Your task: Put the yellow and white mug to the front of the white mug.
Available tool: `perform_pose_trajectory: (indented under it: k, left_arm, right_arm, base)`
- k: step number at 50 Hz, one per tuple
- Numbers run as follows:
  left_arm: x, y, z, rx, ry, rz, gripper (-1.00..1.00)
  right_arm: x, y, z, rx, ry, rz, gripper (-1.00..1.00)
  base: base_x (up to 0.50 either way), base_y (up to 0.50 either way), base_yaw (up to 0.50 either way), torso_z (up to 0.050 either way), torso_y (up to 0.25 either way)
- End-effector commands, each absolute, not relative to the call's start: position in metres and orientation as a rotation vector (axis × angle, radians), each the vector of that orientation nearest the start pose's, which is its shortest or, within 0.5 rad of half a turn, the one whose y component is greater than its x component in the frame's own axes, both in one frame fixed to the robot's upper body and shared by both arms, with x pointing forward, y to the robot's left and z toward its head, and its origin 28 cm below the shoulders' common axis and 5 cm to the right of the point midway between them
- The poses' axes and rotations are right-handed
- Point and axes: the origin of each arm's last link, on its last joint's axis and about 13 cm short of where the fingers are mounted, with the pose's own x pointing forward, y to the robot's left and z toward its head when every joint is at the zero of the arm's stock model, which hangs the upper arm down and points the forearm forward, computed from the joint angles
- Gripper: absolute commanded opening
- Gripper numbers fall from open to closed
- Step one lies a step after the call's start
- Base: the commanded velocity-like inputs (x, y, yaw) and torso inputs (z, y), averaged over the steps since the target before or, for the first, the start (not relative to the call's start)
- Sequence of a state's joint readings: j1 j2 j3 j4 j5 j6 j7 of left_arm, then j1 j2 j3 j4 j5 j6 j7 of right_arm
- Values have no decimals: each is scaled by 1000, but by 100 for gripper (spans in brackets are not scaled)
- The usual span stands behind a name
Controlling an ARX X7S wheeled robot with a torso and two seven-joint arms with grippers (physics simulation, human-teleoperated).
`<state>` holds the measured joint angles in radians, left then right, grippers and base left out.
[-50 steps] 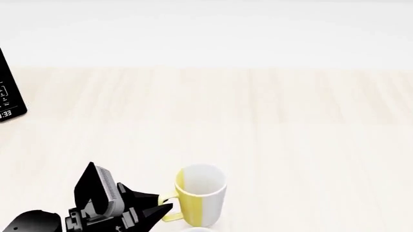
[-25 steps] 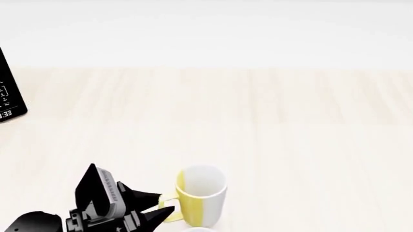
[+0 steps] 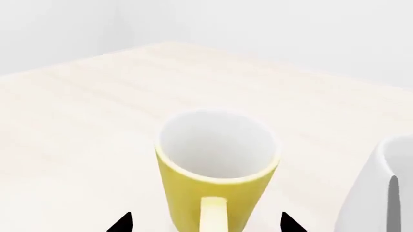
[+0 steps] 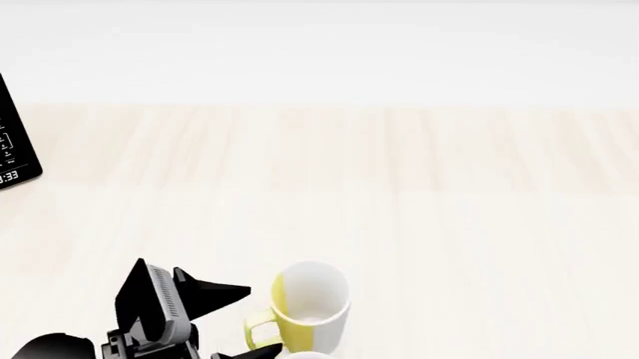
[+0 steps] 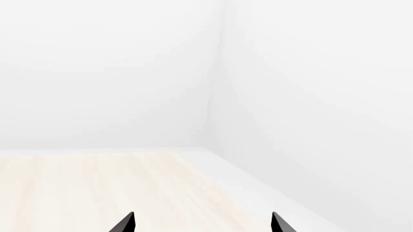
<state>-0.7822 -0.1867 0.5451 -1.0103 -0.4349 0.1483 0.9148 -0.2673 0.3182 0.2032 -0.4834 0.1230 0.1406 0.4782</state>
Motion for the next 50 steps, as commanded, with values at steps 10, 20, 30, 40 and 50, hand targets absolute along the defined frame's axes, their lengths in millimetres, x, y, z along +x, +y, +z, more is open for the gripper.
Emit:
perform_pose_trajectory:
  k: [10,20,30,40,50]
  left_arm:
    - [349,237,45,-152,85,-1103,100]
    - [339,245,73,-424,-68,-1213,100]
    - [329,248,86,-464,-146,-1254,100]
    - [309,251,113,-373,-330,-1084,100]
    - [256,258,129,-362,-570,-760,100]
  right_arm:
    - [154,-187,78,-213,-166,-546,100]
    - [154,-186,78,-214,-164,-545,100]
    - [153,-187,78,-213,-165,-546,100]
    - [152,-186,80,-212,-172,-546,100]
    - [153,-179,85,-213,-217,-537,100]
  base:
    - [0,0,0,0,0]
    - [0,0,0,0,0]
    - [0,0,0,0,0]
    - [0,0,0,0,0]
    - [0,0,0,0,0]
